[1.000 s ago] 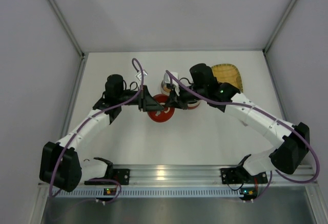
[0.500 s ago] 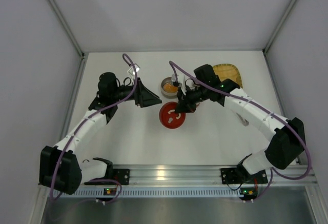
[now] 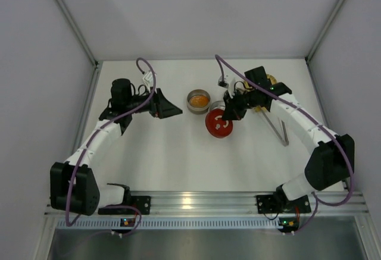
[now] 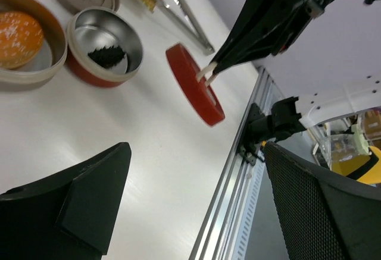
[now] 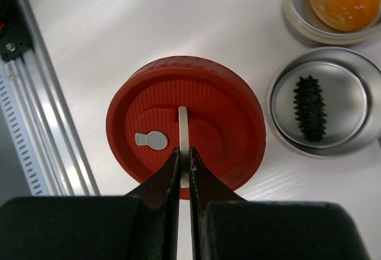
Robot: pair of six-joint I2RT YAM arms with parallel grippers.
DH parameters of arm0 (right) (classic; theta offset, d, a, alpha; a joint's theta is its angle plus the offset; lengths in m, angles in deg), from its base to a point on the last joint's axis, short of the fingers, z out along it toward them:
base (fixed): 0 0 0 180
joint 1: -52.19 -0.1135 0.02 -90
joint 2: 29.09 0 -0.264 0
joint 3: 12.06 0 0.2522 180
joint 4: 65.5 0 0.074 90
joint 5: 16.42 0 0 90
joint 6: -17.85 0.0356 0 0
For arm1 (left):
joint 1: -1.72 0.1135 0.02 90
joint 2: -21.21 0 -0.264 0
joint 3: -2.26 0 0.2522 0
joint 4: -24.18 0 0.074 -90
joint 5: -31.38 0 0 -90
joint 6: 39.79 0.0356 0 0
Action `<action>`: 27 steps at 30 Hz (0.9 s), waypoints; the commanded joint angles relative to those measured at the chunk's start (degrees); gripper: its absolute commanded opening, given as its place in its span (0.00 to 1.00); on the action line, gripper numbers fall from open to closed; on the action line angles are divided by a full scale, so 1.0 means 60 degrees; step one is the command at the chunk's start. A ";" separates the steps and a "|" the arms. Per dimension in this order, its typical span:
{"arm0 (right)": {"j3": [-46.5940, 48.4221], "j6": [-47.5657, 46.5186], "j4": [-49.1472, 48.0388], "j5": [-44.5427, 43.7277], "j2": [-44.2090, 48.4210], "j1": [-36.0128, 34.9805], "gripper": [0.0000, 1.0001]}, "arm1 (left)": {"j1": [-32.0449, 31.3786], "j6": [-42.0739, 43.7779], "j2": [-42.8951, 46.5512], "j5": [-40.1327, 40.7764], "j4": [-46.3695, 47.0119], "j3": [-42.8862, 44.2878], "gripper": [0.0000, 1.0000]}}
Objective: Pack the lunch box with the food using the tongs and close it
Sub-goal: Move the packing box to the center of the board.
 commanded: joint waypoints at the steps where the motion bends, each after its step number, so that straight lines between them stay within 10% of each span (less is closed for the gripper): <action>1: 0.0597 -0.0028 0.0155 -0.0744 -0.0241 0.0248 0.00 | 0.0102 0.1337 -0.0233 0.0566 -0.1821 0.0948 0.98; 27: 0.4494 -0.0863 0.1897 -0.3061 -0.4298 0.0248 0.00 | 0.0644 0.3379 -0.0967 0.0393 -0.4305 0.1655 0.98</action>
